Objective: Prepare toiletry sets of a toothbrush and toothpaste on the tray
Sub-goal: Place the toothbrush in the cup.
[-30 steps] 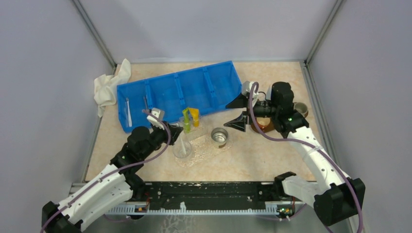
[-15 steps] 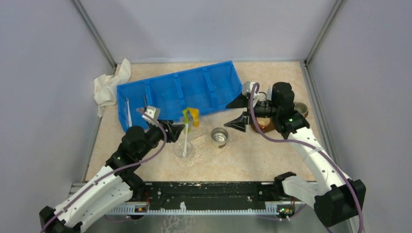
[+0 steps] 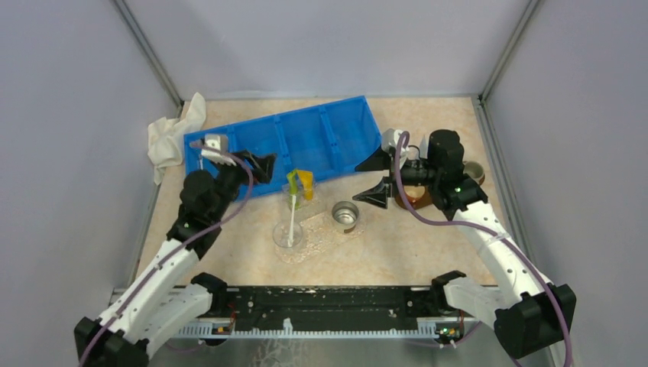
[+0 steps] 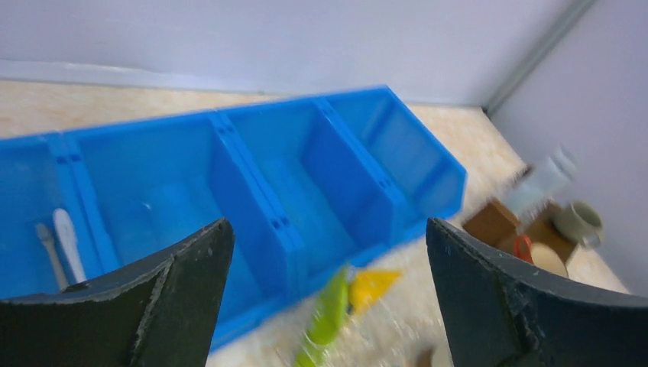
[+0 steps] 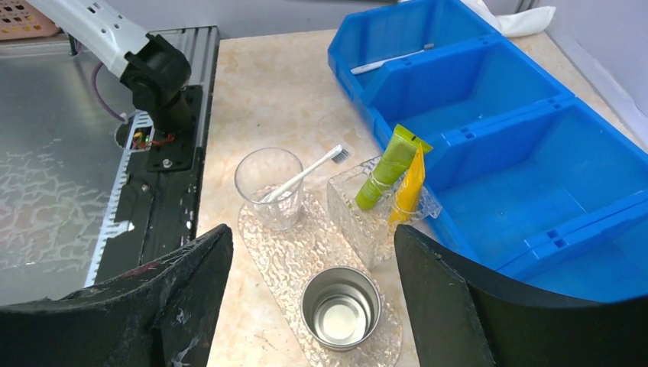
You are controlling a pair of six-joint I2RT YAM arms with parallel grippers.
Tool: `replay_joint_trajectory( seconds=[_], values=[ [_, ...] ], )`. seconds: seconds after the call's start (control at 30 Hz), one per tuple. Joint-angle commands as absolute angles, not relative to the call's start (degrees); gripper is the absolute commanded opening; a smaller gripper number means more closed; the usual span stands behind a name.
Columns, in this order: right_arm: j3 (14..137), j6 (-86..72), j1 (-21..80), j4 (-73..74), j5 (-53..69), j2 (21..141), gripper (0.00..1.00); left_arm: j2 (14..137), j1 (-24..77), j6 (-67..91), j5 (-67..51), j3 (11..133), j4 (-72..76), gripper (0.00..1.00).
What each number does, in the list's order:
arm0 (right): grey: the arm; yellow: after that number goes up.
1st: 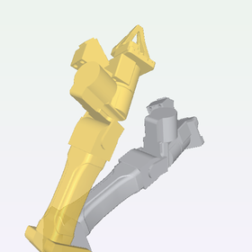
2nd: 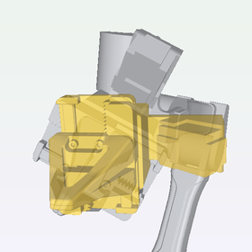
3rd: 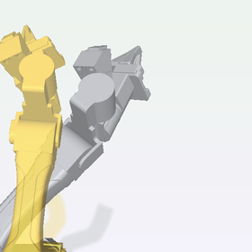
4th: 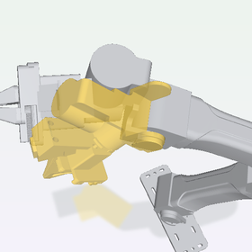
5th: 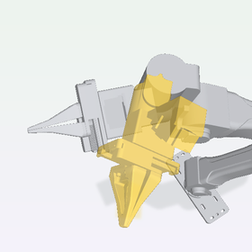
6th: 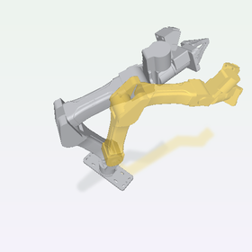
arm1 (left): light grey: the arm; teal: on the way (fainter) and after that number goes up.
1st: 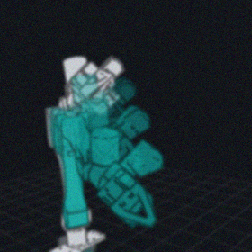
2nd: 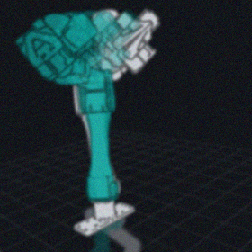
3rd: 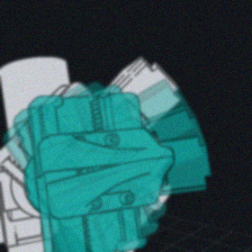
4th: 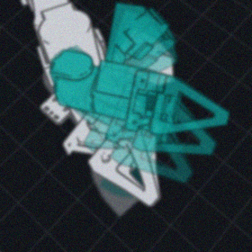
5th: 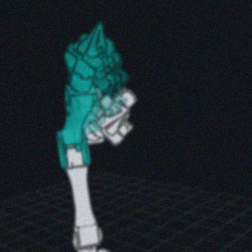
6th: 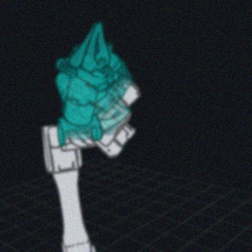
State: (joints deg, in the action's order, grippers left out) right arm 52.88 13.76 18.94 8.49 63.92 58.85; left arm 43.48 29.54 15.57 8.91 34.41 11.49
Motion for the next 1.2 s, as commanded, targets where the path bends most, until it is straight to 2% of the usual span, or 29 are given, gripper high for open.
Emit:
replay_joint_trajectory(
  seconds=[0.0,0.1,0.2,0.27,0.4,0.5,0.53,0.63,1.17],
  values=[
    [52.78,13.58,18.37,5.69,65.53,57.22,0.77,50.34,12.62,26.18,-10.57,40.69,17.47,0.99],
    [52.77,13.36,18.32,5.51,65.69,57.25,0.77,56.28,2.43,32.35,-17.26,44.41,18.65,0.99],
    [52.66,12.96,18.36,5.15,66.05,57.34,0.77,61.63,-2.48,32.52,-15.57,48.67,14.43,0.97],
    [52.63,12.89,18.37,5.01,66.1,57.39,0.77,64.37,-5.29,31.96,-12.8,50.42,10.72,0.92],
    [52.52,12.54,18.36,4.75,66.24,57.28,0.77,69.34,-8.4,32.46,-9.91,51.26,5.41,0.67],
    [52.38,12.35,18.37,4.37,66.23,57.44,0.77,73.78,-8.51,32.92,-5.02,54.79,-0.36,0.41],
    [52.25,12.28,18.37,4.27,66.26,57.45,0.77,75.52,-8.51,32.64,-2.98,56.64,-3.15,0.37],
    [52.06,11.97,18.37,3.93,66.34,57.7,0.77,80.24,-8.47,29.89,-2.04,60.56,-8.28,0.36],
    [51.76,11.23,18.37,3.02,66.92,57.7,0.77,96.64,-8.47,27.47,-7.53,67.23,-13.45,0.38]
  ],
)
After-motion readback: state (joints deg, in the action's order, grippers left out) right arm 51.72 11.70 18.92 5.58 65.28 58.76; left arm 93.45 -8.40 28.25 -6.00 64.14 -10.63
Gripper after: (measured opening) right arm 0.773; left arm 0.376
